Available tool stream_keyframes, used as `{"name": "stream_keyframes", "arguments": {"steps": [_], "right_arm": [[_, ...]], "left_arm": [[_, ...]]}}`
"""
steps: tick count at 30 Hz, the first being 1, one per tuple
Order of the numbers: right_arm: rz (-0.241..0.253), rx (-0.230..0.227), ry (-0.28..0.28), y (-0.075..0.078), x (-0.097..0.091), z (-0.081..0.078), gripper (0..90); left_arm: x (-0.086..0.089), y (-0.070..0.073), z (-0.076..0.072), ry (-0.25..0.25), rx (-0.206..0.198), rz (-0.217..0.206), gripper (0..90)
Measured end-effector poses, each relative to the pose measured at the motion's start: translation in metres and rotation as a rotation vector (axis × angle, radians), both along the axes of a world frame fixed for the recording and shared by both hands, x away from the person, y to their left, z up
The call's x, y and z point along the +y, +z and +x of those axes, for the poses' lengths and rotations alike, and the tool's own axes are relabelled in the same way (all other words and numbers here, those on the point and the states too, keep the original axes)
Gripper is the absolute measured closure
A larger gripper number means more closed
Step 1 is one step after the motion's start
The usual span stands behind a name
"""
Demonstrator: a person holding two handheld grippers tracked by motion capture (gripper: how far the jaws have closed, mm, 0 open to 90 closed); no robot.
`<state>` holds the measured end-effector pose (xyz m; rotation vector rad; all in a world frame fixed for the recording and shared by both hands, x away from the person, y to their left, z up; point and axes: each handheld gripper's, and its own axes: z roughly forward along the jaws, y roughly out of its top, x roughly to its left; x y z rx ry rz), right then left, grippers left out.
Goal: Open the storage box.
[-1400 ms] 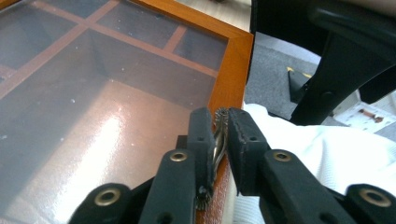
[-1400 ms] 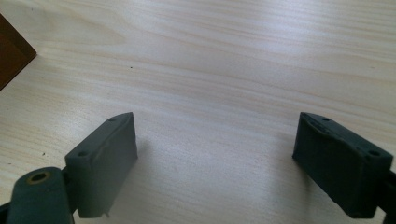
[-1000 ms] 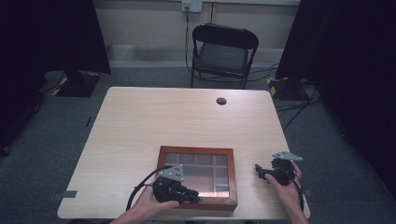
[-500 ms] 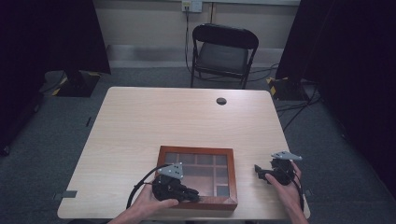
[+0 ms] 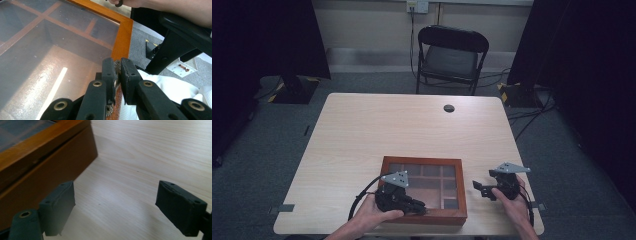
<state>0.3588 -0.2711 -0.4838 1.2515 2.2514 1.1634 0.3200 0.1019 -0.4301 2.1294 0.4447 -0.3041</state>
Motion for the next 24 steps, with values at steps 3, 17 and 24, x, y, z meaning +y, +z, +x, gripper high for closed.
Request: {"name": "stream_keyframes", "arguments": {"steps": [3,17,24], "right_arm": [[0.015,-0.004,0.037,0.002,0.005,-0.002,14.8],[0.041,0.002,0.158,0.008,0.017,-0.01,15.1],[0.067,-0.023,0.21,0.014,0.023,-0.015,16.1]], "left_arm": [[0.0,0.005,0.001,0.0,0.003,0.001,82.1],[-0.001,0.023,0.01,-0.014,0.027,0.008,82.1],[-0.002,0.025,0.012,-0.017,0.048,0.022,82.1]]}}
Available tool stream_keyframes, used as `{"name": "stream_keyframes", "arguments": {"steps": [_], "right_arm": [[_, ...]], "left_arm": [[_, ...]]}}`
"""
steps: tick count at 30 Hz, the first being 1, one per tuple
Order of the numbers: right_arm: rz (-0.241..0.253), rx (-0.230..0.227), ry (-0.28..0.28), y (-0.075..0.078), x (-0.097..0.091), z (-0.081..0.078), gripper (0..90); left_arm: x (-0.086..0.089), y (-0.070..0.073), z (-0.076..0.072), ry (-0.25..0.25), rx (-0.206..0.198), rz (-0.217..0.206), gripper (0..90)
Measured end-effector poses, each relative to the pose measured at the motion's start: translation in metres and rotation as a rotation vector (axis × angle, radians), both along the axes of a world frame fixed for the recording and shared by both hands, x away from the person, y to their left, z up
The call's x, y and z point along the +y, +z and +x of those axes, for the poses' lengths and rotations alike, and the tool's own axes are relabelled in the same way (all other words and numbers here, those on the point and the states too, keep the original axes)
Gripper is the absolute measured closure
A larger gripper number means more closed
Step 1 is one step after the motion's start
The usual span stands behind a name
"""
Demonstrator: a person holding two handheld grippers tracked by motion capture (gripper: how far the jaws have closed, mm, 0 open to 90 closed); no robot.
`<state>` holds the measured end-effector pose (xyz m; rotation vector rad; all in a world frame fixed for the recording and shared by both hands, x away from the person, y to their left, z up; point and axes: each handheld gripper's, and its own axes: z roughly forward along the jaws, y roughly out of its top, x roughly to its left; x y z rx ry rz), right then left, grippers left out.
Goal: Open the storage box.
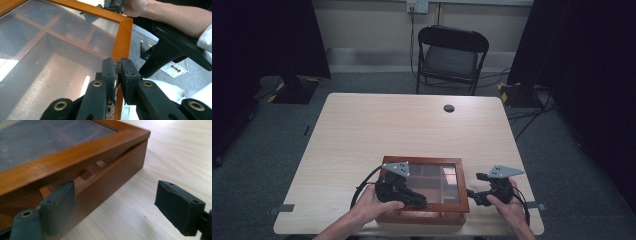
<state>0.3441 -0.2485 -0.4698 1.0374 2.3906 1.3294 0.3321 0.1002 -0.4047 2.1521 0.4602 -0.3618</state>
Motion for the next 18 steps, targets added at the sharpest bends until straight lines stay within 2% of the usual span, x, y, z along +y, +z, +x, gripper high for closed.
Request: {"name": "stream_keyframes", "arguments": {"steps": [2,3,9,13,15,17,18], "right_arm": [[0.01,-0.008,0.008,0.0018,0.0003,-0.0011,16.7],[0.011,-0.007,0.011,0.0021,0.0003,-0.0015,17.2],[0.018,-0.013,0.021,0.003,0.0009,-0.0021,18.1],[0.023,-0.007,0.024,0.0027,0.0007,-0.0018,18.1],[0.026,0.0,0.025,0.0023,0.0005,-0.0015,18.1],[0.033,0.003,0.024,0.0023,0.0002,-0.0012,18.1],[0.033,0.003,0.024,0.0023,0.0002,-0.0012,18.1]], "left_arm": [[0.0001,-0.0011,0.0016,0.003,0.017,-0.015,82.2],[0.0003,-0.0006,0.0024,0.0,0.022,-0.009,82.2],[0.0019,-0.0026,0.002,-0.004,0.024,-0.015,81.4],[0.0018,-0.0037,0.0006,-0.028,0.013,-0.034,75.7],[0.0018,-0.0027,-0.0013,-0.014,-0.005,-0.035,60.8],[0.0025,-0.0017,-0.0011,-0.018,-0.011,-0.034,54.8],[0.0037,-0.0004,-0.0015,-0.005,-0.019,-0.044,54.8]]}}
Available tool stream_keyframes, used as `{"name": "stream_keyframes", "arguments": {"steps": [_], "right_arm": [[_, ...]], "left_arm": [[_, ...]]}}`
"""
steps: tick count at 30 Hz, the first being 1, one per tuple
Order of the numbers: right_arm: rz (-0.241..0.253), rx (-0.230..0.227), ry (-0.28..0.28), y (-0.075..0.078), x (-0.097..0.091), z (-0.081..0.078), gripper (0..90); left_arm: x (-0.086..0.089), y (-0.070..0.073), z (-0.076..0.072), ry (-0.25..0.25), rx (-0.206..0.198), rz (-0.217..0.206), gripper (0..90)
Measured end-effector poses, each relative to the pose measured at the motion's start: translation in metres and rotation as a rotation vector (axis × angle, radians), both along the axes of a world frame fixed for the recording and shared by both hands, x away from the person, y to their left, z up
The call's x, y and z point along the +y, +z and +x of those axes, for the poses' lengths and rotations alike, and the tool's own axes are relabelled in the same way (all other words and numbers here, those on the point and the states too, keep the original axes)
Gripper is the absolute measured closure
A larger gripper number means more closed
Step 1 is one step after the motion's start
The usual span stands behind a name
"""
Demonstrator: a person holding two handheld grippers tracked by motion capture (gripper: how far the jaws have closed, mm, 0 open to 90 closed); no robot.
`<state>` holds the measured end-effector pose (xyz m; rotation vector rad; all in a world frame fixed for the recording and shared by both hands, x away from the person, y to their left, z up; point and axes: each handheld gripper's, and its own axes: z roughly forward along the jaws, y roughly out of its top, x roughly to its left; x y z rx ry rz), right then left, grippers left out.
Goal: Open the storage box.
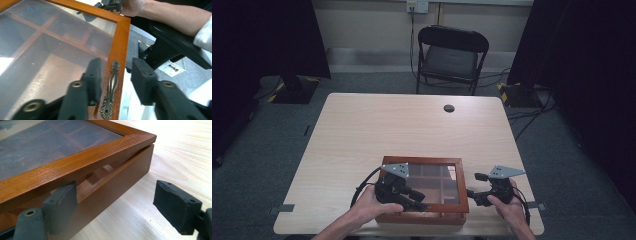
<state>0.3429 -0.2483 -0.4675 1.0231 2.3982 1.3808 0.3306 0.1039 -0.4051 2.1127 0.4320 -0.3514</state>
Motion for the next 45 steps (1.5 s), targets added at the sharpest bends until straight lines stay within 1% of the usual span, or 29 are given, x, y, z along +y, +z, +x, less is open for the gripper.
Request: {"name": "stream_keyframes", "arguments": {"steps": [1,2,3,4,5,6,7,8,9,10,11,13,15,17,18,19,20,21,26,30,32,34,35,36,37,39,41,42,45], "right_arm": [[0.003,-0.003,-0.002,0.0,0.0,0.0,18.1],[0.009,-0.005,-0.002,0.001,0.0,0.0,18.1],[0.019,-0.008,-0.005,0.002,-0.001,0.0,18.1],[0.019,-0.008,-0.005,0.002,-0.001,0.0,18.1],[0.021,-0.005,-0.006,0.002,-0.001,0.0,18.1],[0.023,-0.01,-0.007,0.002,-0.001,-0.001,18.1],[0.025,-0.012,-0.008,0.003,-0.001,-0.001,18.1],[0.025,-0.012,-0.008,0.003,-0.001,-0.001,18.1],[0.028,-0.011,-0.01,0.003,-0.002,0.0,18.1],[0.031,-0.011,-0.009,0.003,-0.002,0.0,18.1],[0.033,-0.013,-0.011,0.004,-0.002,0.0,18.1],[0.045,-0.018,-0.022,0.005,-0.002,-0.001,18.1],[0.047,-0.021,-0.024,0.006,-0.002,-0.001,18.1],[0.047,-0.026,-0.026,0.007,-0.002,-0.001,18.1],[0.052,-0.028,-0.029,0.007,-0.001,-0.001,18.1],[0.062,-0.028,-0.033,0.009,-0.002,0.0,18.1],[0.062,-0.028,-0.033,0.009,-0.002,0.0,18.1],[0.07,-0.036,-0.041,0.011,-0.002,-0.001,18.4],[0.088,-0.047,-0.047,0.014,-0.002,0.0,18.5],[0.1,-0.051,-0.05,0.016,-0.002,0.0,18.4],[0.113,-0.046,-0.058,0.018,-0.002,0.001,18.3],[0.114,-0.049,-0.059,0.019,-0.001,0.001,18.3],[0.113,-0.051,-0.058,0.019,0.0,0.002,18.3],[0.113,-0.051,-0.058,0.019,0.0,0.002,18.3],[0.117,-0.051,-0.053,0.019,0.001,0.002,18.3],[0.117,-0.052,-0.053,0.019,0.001,0.002,18.4],[0.12,-0.05,-0.052,0.02,0.001,0.002,18.3],[0.124,-0.05,-0.053,0.02,0.001,0.002,18.3],[0.128,-0.056,-0.05,0.021,0.003,0.003,18.4]], "left_arm": [[0.002,0.002,0.0,0.009,-0.013,0.0,50.5],[0.005,0.004,0.0,0.018,-0.024,-0.014,47.5],[0.01,0.008,0.0,0.029,-0.037,-0.011,45.9],[0.01,0.008,0.0,0.029,-0.037,-0.011,43.3],[0.013,0.01,-0.001,0.046,-0.047,-0.008,43.3],[0.018,0.013,-0.002,0.058,-0.068,-0.012,41.0],[0.028,0.019,-0.007,0.078,-0.086,-0.046,40.1],[0.028,0.019,-0.007,0.078,-0.086,-0.046,38.2],[0.033,0.021,-0.011,0.085,-0.098,-0.07,38.2],[0.037,0.022,-0.013,0.084,-0.115,-0.072,37.8],[0.039,0.022,-0.015,0.088,-0.139,-0.056,37.6],[0.041,0.019,-0.017,0.088,-0.165,-0.012,33.6],[0.044,0.019,-0.017,0.089,-0.179,-0.011,31.7],[0.045,0.019,-0.017,0.093,-0.182,-0.011,30.9],[0.046,0.019,-0.016,0.098,-0.192,-0.014,30.5],[0.05,0.02,-0.016,0.122,-0.22,-0.003,30.1],[0.05,0.02,-0.016,0.122,-0.22,-0.003,30.1],[0.055,0.02,-0.017,0.133,-0.224,-0.025,30.1],[0.064,0.018,-0.016,0.159,-0.23,-0.043,29.8],[0.068,0.015,-0.015,0.155,-0.231,-0.056,28.9],[0.069,0.014,-0.016,0.149,-0.252,-0.071,28.1],[0.071,0.013,-0.016,0.159,-0.261,-0.066,27.5],[0.074,0.01,-0.015,0.175,-0.254,-0.064,27.5],[0.074,0.01,-0.015,0.175,-0.254,-0.064,27.5],[0.077,0.008,-0.013,0.192,-0.257,-0.07,27.5],[0.079,0.007,-0.012,0.198,-0.258,-0.07,27.5],[0.082,0.006,-0.011,0.205,-0.265,-0.092,28.1],[0.084,0.006,-0.011,0.216,-0.263,-0.112,28.2],[0.086,0.006,-0.01,0.216,-0.273,-0.121,28.1]]}}
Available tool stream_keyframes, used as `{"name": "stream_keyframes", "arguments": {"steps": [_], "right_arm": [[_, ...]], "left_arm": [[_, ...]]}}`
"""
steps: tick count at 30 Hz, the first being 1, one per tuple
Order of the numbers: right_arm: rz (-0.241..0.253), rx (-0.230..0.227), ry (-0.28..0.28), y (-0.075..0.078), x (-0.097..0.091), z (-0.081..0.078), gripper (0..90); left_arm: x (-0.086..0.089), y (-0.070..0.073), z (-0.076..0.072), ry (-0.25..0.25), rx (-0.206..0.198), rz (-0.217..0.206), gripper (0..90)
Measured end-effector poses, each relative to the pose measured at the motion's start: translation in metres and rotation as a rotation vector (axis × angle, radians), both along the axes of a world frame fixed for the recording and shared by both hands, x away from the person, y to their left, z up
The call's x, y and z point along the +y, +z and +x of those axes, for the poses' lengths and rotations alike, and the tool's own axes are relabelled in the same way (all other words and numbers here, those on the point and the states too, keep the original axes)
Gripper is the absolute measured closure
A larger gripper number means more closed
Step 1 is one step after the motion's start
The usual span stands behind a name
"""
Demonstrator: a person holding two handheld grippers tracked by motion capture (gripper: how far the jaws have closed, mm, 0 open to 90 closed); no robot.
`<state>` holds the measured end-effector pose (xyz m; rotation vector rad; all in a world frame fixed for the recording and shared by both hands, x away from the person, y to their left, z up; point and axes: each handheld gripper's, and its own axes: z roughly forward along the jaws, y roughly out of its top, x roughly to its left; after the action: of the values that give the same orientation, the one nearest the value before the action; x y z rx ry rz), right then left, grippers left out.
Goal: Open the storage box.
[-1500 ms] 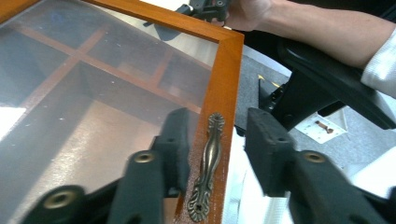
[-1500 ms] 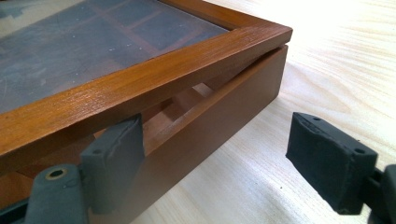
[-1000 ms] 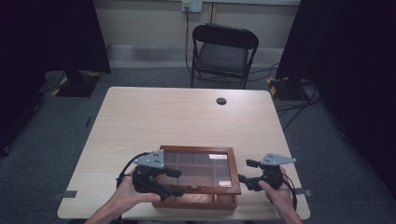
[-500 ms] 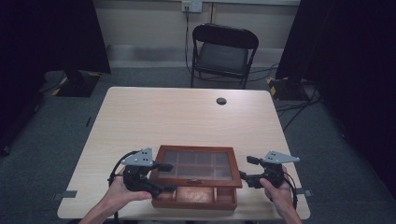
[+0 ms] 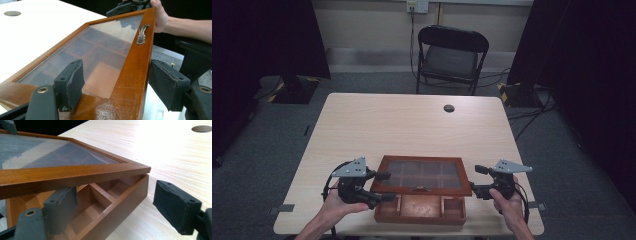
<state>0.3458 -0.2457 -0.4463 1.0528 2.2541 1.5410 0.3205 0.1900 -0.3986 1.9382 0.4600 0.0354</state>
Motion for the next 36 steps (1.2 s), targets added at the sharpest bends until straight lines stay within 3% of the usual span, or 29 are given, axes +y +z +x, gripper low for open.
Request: {"name": "stream_keyframes", "arguments": {"steps": [5,10,17,25,26,31,36], "right_arm": [[0.003,-0.005,-0.002,0.002,0.001,0.001,18.2],[0.011,-0.013,-0.014,0.005,0.002,0.003,18.3],[0.016,-0.017,-0.008,0.007,0.005,0.005,18.2],[0.015,-0.017,-0.018,0.01,0.005,0.008,18.2],[0.015,-0.018,-0.019,0.01,0.006,0.008,18.3],[0.016,-0.018,-0.019,0.012,0.006,0.01,18.3],[0.025,-0.021,-0.011,0.015,0.009,0.012,18.3]], "left_arm": [[0.003,0.001,0.0,0.002,-0.015,-0.008,27.4],[0.003,0.0,0.003,0.016,-0.02,-0.059,24.0],[0.003,-0.001,0.008,0.02,-0.039,-0.044,21.8],[0.005,-0.002,0.011,0.007,-0.06,-0.064,22.1],[0.007,-0.003,0.014,0.032,-0.057,-0.055,21.5],[0.011,-0.005,0.016,0.04,-0.071,-0.083,23.8],[0.015,-0.007,0.025,0.086,-0.065,-0.061,24.0]]}}
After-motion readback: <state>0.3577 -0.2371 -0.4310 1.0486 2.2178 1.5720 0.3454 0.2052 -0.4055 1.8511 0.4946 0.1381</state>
